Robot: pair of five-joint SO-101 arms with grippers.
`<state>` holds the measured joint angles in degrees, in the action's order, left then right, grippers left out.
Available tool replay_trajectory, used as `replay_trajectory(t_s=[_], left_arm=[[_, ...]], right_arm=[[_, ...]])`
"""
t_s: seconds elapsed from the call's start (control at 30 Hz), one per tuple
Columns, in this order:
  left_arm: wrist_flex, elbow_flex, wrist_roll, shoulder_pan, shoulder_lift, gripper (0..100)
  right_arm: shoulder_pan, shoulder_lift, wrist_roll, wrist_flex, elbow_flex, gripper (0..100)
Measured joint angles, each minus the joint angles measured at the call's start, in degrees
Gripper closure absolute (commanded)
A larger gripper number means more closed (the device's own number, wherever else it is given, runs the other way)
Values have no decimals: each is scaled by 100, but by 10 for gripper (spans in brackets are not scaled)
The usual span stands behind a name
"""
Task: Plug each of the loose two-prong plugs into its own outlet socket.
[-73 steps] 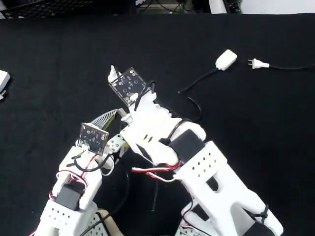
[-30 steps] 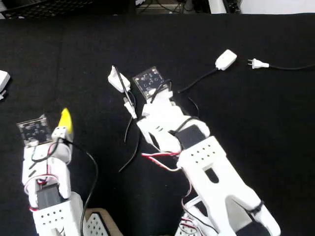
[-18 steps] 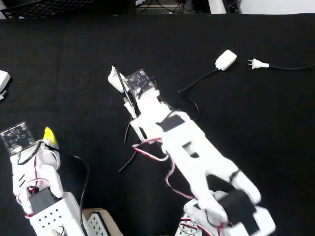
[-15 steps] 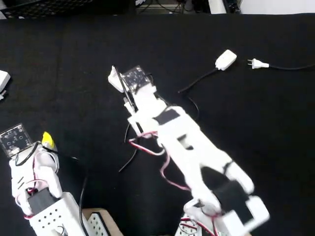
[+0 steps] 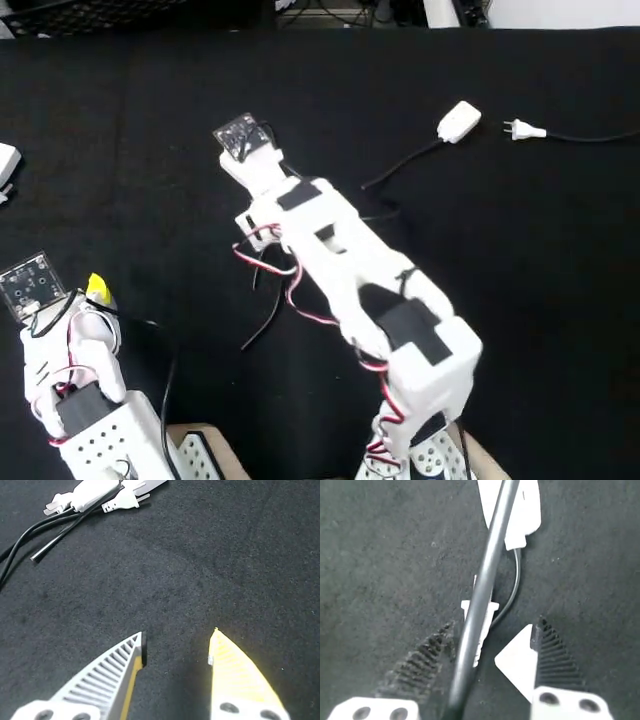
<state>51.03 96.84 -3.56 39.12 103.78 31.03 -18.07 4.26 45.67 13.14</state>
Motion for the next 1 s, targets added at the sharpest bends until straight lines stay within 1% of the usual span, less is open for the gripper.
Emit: replay_trajectory(t_s=[0.13,0.27,0.4,0.47,0.57,0.6,0.8,0.9,1.0], left_arm=[[0,0,0,0,0,777],[0,0,0,0,0,777],[0,0,0,0,0,777],[0,0,0,0,0,777],[0,0,0,0,0,777],[0,0,0,0,0,777],[0,0,0,0,0,777],[0,0,0,0,0,777],[0,0,0,0,0,777]], right_arm=[[0,-299,0,545,-431,773],[18,-422,-9,941,-343,773],[26,-422,-9,1073,-343,779],[26,-422,-9,1011,-343,826],[26,-422,-9,958,-334,939],[26,-422,-9,941,-334,952],[26,-422,-9,941,-334,950],[26,-422,-9,941,-334,990],[26,-422,-9,958,-334,987]])
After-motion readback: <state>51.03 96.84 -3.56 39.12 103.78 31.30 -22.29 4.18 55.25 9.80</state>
